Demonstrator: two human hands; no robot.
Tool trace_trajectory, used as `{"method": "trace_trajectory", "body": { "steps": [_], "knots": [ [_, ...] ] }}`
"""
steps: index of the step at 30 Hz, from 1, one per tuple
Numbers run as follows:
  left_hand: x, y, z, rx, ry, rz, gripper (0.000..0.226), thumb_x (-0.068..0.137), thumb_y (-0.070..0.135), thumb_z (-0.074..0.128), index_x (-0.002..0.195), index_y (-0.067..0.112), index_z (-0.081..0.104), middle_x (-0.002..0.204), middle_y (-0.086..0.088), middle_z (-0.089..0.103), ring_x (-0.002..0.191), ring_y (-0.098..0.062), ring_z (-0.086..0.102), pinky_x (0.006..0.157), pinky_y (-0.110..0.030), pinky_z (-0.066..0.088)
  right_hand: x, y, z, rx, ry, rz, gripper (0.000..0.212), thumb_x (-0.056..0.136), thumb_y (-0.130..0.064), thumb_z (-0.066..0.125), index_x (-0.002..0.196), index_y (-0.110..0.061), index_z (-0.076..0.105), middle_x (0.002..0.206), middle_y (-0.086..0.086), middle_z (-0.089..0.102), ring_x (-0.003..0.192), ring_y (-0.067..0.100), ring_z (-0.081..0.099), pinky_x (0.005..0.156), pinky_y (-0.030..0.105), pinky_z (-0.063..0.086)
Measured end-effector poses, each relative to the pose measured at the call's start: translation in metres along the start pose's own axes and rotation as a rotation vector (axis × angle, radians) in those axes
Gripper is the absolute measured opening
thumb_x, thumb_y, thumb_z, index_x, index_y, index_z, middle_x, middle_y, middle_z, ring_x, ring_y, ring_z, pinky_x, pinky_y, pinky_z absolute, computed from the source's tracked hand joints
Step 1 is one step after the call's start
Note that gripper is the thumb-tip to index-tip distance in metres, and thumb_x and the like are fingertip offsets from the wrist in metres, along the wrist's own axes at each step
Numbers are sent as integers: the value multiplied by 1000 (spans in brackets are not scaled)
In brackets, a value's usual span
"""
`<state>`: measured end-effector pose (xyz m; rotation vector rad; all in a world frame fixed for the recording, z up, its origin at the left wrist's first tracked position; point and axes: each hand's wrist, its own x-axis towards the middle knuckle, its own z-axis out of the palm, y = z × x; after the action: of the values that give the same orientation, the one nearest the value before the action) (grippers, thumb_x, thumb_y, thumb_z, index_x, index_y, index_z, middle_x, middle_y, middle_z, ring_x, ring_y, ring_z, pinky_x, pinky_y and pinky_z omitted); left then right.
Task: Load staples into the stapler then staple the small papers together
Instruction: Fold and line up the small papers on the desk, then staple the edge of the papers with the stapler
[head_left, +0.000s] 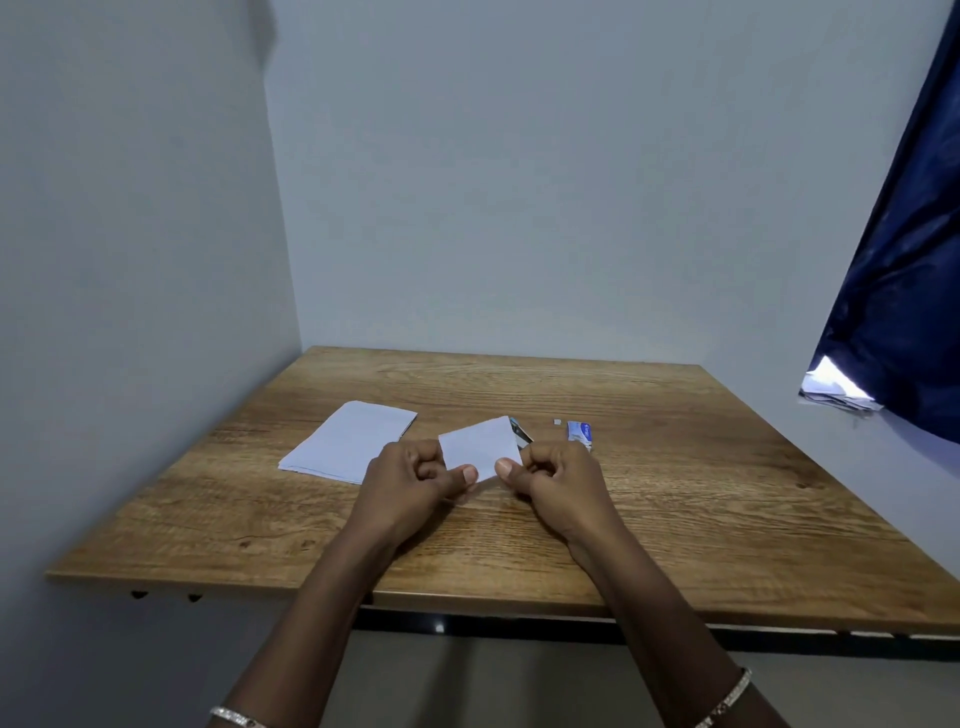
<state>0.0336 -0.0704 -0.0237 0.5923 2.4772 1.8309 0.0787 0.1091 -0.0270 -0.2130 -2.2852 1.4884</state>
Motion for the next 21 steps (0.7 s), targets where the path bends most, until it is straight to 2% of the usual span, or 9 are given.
{"method": "trace_trajectory", "body": {
  "steps": [2, 5, 7, 9, 11, 13, 16, 18, 21],
  "knots": [
    [0, 0, 0, -46, 52, -3, 19, 82, 28, 81, 77, 12, 73, 48, 3, 59, 47, -3, 53, 53, -15, 41, -1, -2, 0, 65, 8, -14, 25, 86, -35, 77, 69, -16, 75, 61, 2, 67, 59, 8, 57, 62, 28, 45],
    [1, 1, 0, -97, 175, -16, 12, 83, 28, 80, 88, 18, 76, 62, -7, 72, 60, -10, 69, 65, -29, 49, 6, -2, -2, 96, 180, -52, 26, 86, -45, 74, 75, -21, 79, 73, 2, 76, 64, 3, 63, 63, 22, 48],
    [2, 1, -1, -119, 212, -28, 16, 83, 29, 79, 90, 16, 75, 74, -11, 77, 77, -24, 75, 76, -42, 56, 15, -1, -5, 7, 291, -76, 21, 85, -40, 76, 76, -21, 77, 69, -8, 73, 64, -1, 62, 61, 18, 47],
    [5, 2, 0, -139, 219, -52, 22, 83, 29, 79, 91, 10, 74, 80, -16, 77, 84, -32, 74, 84, -48, 55, 25, -1, -6, -147, 315, -77, 12, 86, -30, 75, 77, -21, 72, 71, -12, 68, 66, 1, 60, 62, 23, 45],
    [12, 3, 0, -127, 233, -96, 27, 80, 30, 81, 84, 5, 73, 77, -13, 77, 81, -28, 75, 82, -45, 56, 35, -2, -5, -330, 263, -104, 7, 86, -27, 72, 83, -21, 71, 80, -10, 69, 73, 8, 61, 61, 24, 39],
    [22, 3, 0, -162, 224, -150, 34, 78, 28, 84, 72, -1, 66, 71, -10, 77, 73, -20, 76, 78, -39, 55, 46, -4, -4, -520, 169, -144, 18, 86, -32, 70, 95, -16, 71, 95, -5, 69, 86, 13, 58, 66, 27, 36],
    [42, 5, 0, -282, 171, -181, 33, 78, 19, 85, 61, 8, 59, 70, -19, 75, 62, -20, 72, 69, -33, 57, 62, -10, -1, -759, 2, -135, 29, 84, -43, 71, 92, -16, 63, 99, 1, 67, 94, 22, 61, 64, 31, 35],
    [59, 6, 0, -323, 171, -175, 30, 79, 15, 84, 65, 5, 59, 73, -20, 73, 61, -20, 71, 65, -31, 57, 72, -12, 1, -834, -68, -98, 31, 83, -41, 74, 78, -19, 54, 97, 5, 65, 95, 26, 62, 56, 30, 31],
    [85, 13, 2, -346, 152, -164, 19, 83, 9, 80, 76, -2, 66, 78, -17, 75, 58, -18, 70, 59, -26, 59, 90, -17, 1, -787, -55, -38, 30, 82, -38, 76, 92, -11, 64, 101, 9, 66, 97, 31, 64, 63, 30, 38]
  ]
}}
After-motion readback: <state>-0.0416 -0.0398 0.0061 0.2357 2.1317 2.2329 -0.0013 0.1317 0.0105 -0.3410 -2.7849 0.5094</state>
